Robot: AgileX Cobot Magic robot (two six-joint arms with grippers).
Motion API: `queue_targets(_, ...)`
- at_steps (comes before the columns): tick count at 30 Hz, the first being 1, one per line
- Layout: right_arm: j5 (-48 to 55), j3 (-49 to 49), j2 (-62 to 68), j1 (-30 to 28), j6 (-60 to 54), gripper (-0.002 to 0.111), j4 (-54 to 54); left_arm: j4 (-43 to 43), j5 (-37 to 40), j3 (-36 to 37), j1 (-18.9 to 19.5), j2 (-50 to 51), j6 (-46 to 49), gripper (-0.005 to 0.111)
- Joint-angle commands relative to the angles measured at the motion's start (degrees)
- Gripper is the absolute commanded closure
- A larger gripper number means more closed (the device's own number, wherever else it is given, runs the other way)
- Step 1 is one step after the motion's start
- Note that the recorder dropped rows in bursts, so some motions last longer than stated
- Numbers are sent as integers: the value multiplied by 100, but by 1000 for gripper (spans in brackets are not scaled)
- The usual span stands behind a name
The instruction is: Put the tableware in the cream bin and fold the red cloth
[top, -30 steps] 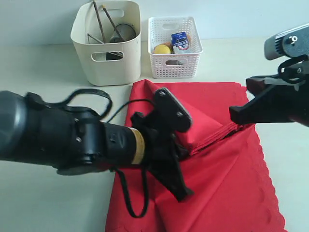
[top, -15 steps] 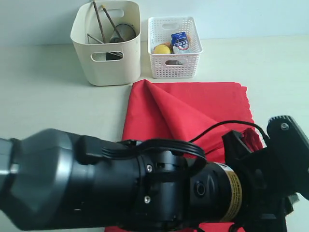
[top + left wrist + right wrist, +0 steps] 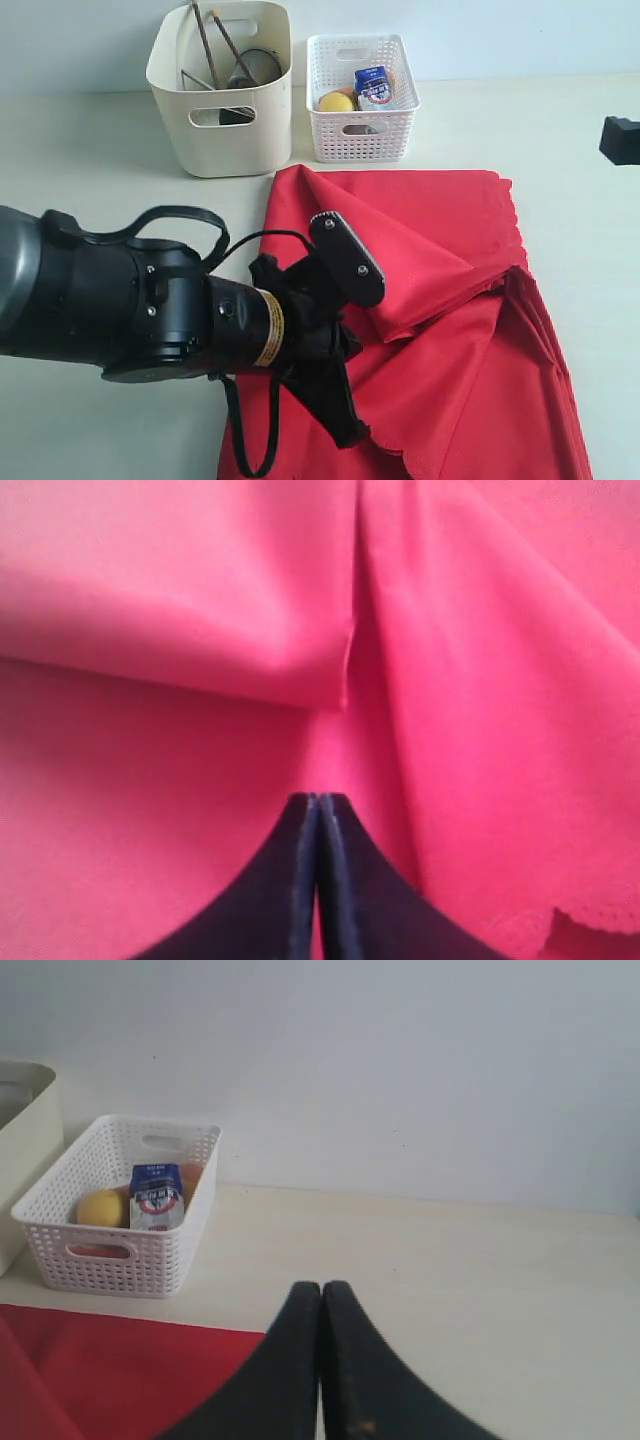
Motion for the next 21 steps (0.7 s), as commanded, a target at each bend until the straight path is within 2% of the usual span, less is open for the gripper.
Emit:
queue_targets(1,-47,-27,275,-4,-60,108,-35,5,-1014,63,15,470,-85,104)
queue_targets(4,-114,-27,428,-4,-60,108,-35,5,-1695,63,-81,770,-163,104)
queue_targets(9,-113,-27,487,-4,-60,108,-153,131,-1950,-287,-649,775,-239,104)
queue_targets(14,2,-27,487,-4,-60,108,-166,193,-1936,-1065,-1137,775,-239,104)
queue_targets(16,125,-27,487,-4,-64,108,-166,231,-1687,-1375,-1275,775,-239,104)
queue_targets(21,899,-27,487,-4,-138,108,-93,255,-334,-1683,-1391,699,-172,104)
